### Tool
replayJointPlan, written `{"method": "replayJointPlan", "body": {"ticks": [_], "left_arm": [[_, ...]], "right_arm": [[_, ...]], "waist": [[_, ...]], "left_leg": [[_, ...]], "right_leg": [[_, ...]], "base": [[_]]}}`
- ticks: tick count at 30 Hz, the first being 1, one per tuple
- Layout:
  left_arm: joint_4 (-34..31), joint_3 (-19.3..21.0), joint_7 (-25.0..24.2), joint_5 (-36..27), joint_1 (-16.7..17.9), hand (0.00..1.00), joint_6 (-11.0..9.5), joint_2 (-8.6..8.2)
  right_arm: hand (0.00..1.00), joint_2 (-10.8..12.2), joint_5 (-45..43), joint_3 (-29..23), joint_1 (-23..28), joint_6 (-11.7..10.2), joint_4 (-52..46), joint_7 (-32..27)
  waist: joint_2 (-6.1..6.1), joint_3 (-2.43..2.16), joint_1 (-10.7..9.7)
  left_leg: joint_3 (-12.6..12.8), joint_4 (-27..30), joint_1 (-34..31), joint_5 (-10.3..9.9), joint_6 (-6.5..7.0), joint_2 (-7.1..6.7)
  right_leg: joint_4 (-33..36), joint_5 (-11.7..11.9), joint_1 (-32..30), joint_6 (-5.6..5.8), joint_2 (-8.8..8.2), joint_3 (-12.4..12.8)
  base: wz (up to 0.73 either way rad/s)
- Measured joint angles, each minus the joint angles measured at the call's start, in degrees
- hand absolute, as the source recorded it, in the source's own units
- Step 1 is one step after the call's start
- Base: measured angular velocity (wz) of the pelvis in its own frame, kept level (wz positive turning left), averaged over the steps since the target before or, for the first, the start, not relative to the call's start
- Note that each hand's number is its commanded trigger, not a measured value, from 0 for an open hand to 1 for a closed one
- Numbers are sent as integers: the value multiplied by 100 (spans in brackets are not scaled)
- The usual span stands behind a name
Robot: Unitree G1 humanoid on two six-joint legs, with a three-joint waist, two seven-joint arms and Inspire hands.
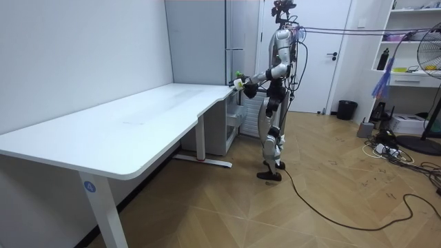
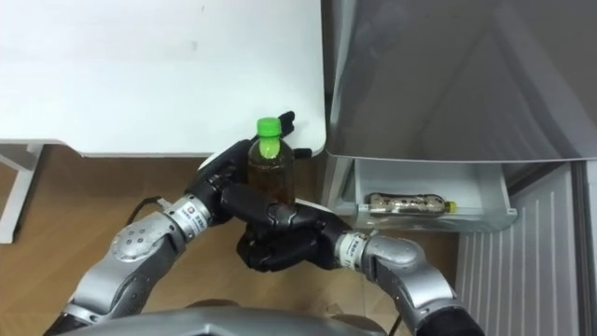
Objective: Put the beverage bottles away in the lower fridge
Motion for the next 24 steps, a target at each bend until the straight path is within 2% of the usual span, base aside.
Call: {"method": "replayJointPlan", "body": {"ticks": [2,5,7,8,9,10,11,13,14,16,24], "left_arm": [[-67,0,20,41,1,0,55,10],[-318,21,35,121,-1,0,234,121],[-640,126,39,120,-2,0,244,239],[-768,200,48,103,-3,0,235,229],[-1082,380,108,73,-35,0,166,168],[-1356,564,179,44,-111,0,-21,83],[-1468,647,218,-29,-151,0,-132,43],[-1684,838,354,-389,-304,0,-521,-43],[-1686,849,381,-444,-340,0,-576,-52],[-1697,846,471,-628,-365,0,-614,-67],[-1776,838,671,-626,-364,0,-614,-102]], "right_arm": [[100,-14,13,15,1,0,6,0],[100,-15,69,6,1,-1,20,35],[100,-29,101,13,4,-1,91,84],[100,-32,102,17,7,-1,128,84],[100,-26,101,21,9,0,233,86],[100,-35,98,37,15,3,294,82],[100,-43,98,50,19,4,300,82],[100,-44,99,59,24,4,299,83],[100,-46,100,58,24,3,299,83],[100,-58,104,49,19,3,299,85],[100,-113,101,54,14,3,299,142]], "waist": [[6,4,9],[5,4,21],[6,4,33],[6,4,36],[-1,1,42],[-2,1,58],[-1,1,60],[19,4,91],[23,3,91],[46,-9,76],[59,-20,64]], "left_leg": [[2,10,-1,0,0,9],[8,32,-56,0,0,14],[6,94,-142,0,0,20],[6,97,-145,0,1,20],[1,95,-138,0,1,18],[0,85,-120,0,1,13],[0,79,-108,0,2,11],[2,13,-31,0,2,6],[3,-5,10,0,2,4],[-1,-23,19,0,2,5],[-3,5,33,2,1,10]], "right_leg": [[55,0,-24,0,1,3],[58,5,-73,-9,2,6],[60,14,-126,-22,6,4],[59,14,-127,-23,6,5],[56,17,-116,-24,5,-3],[56,17,-99,-24,2,-5],[55,17,-89,-24,2,-5],[46,16,-18,-23,1,-5],[44,16,6,-23,2,-8],[43,16,31,-22,7,-44],[40,16,11,-22,5,-41]], "base": [[0],[0],[0],[0],[0],[0],[0],[0],[0],[0],[0]]}}
